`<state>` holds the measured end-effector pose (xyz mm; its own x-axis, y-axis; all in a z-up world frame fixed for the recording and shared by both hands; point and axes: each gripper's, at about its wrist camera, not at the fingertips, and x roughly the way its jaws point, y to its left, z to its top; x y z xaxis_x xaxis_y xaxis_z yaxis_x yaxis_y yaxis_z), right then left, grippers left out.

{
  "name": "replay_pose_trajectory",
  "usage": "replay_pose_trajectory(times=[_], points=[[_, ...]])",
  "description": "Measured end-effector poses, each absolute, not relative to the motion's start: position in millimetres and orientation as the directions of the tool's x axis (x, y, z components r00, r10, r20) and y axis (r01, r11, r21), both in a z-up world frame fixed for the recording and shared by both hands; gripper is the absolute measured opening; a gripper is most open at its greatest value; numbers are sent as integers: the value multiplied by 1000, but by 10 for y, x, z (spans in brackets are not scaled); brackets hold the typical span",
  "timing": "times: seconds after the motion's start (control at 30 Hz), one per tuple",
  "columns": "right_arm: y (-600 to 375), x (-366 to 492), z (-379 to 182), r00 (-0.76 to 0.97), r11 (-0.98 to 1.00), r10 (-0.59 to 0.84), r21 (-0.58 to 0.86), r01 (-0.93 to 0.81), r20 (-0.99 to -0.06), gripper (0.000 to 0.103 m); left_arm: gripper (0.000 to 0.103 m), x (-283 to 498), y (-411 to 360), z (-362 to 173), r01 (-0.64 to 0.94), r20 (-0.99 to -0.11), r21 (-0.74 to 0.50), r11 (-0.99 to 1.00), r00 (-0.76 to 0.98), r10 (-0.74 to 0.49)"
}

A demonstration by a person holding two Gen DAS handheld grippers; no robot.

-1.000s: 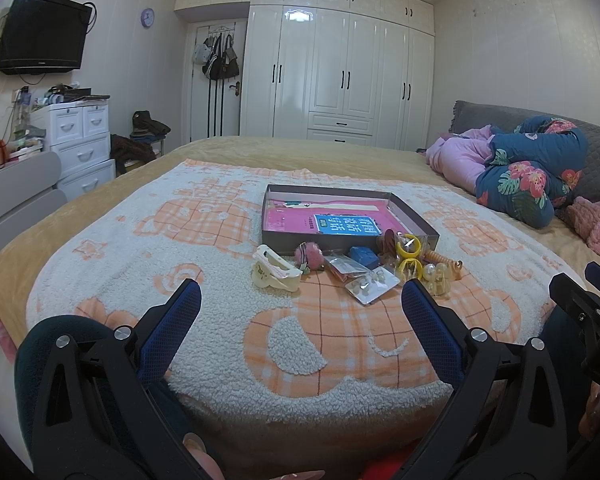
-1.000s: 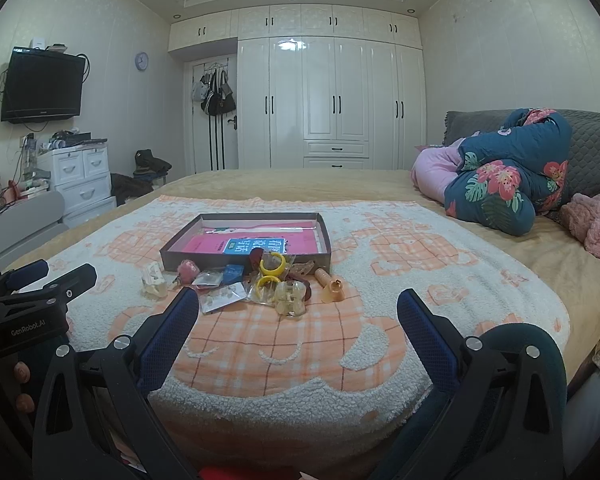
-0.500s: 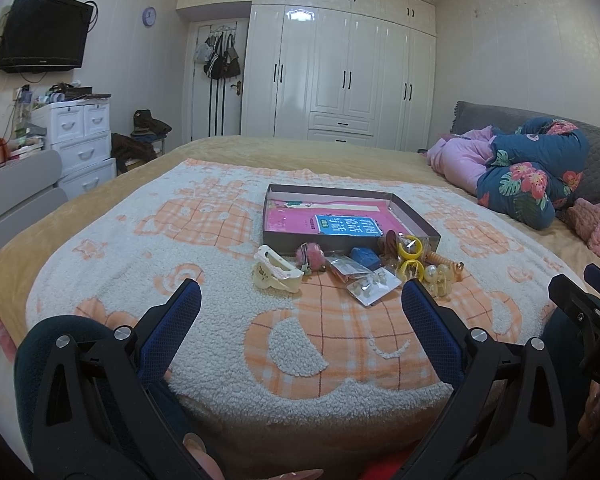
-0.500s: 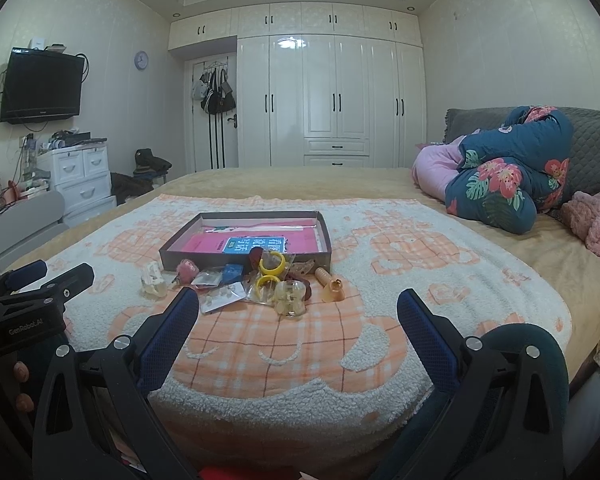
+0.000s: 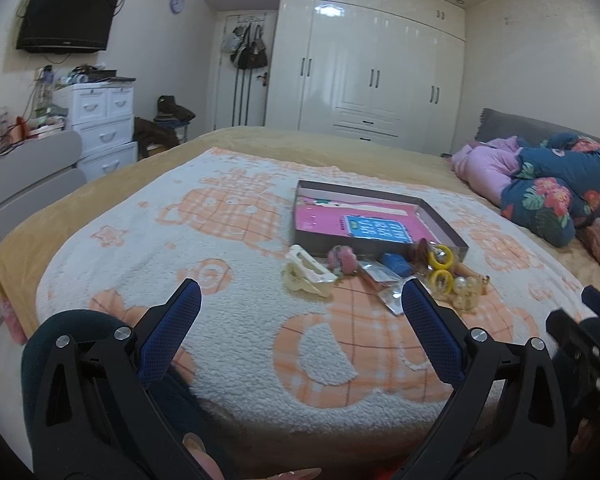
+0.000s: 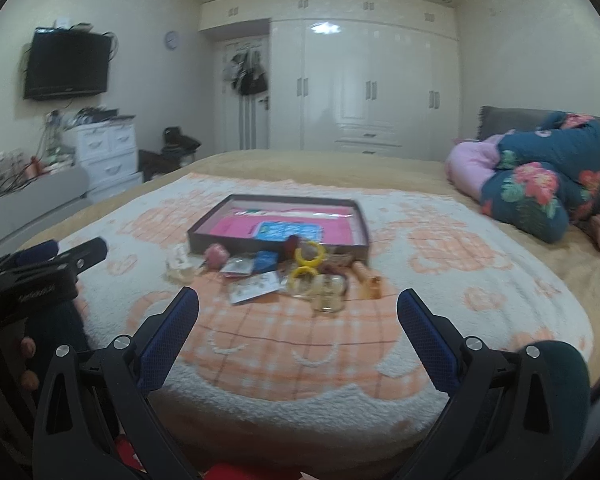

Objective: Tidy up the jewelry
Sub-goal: 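Reach the left tool to the white claw clip while the right tool reaches the bagged yellow bangles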

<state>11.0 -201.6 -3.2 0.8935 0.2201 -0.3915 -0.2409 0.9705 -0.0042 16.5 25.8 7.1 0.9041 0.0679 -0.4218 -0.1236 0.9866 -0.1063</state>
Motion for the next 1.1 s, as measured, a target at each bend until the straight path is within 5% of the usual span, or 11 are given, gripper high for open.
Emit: replay_pose_trajectory(times=[0.5, 1.1], points=[[-1742, 552, -72, 834, 939, 295, -18, -342, -466, 97, 92, 561, 460, 0, -194, -515, -120, 974, 851, 106], [-2023, 1616, -246, 748, 967, 227, 56, -247, -623, 97, 92, 1436, 519, -208, -164, -674, -98, 982, 737, 56]])
